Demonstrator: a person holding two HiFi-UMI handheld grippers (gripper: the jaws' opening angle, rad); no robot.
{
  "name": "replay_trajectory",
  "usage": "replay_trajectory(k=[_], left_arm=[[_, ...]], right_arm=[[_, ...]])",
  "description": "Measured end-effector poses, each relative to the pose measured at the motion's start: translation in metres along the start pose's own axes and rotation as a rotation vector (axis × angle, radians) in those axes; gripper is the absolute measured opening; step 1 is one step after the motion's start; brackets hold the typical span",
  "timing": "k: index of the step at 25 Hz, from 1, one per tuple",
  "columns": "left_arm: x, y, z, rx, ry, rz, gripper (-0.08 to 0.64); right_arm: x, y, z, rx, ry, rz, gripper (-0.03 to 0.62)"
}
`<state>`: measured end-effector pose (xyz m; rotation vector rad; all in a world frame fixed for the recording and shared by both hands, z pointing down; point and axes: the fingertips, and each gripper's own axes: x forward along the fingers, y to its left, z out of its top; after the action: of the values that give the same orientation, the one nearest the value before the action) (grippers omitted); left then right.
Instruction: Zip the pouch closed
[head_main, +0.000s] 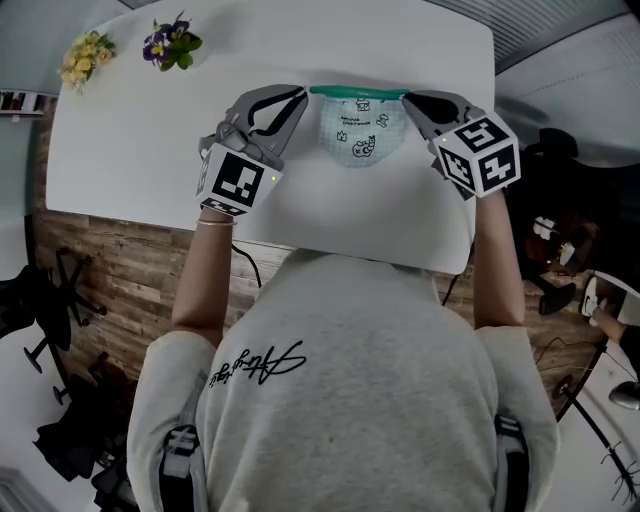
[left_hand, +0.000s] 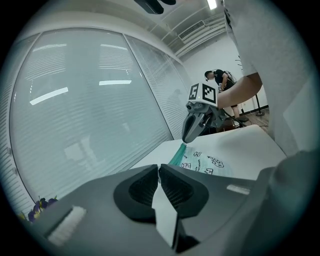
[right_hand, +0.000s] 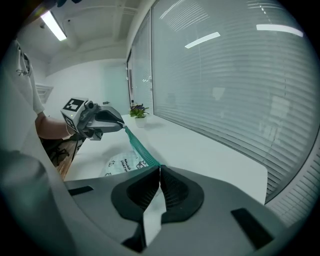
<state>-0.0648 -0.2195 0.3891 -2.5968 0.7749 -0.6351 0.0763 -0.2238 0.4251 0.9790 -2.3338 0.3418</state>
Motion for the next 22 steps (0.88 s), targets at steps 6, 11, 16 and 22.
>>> replay_trajectory(k=[6, 11, 16, 22], left_arm=[[0.008, -0.007, -0.013, -0.009, 0.034, -0.018, 0.02], [0.014, -0.013, -0.027, -0.034, 0.068, -0.043, 0.02], [0.023, -0.012, -0.034, -0.03, 0.089, -0.038, 0.021], [0.034, -0.006, -0.044, -0.055, 0.12, -0.019, 0.023]], right_arm=[[0.015, 0.006, -0.019, -0.055, 0.068, -0.019, 0.014], [0.022, 0.009, -0.035, -0.037, 0.097, -0.005, 0.015], [0.03, 0.004, -0.042, -0.067, 0.128, -0.043, 0.018], [0.038, -0.007, -0.042, -0.029, 0.111, -0.084, 0.022]])
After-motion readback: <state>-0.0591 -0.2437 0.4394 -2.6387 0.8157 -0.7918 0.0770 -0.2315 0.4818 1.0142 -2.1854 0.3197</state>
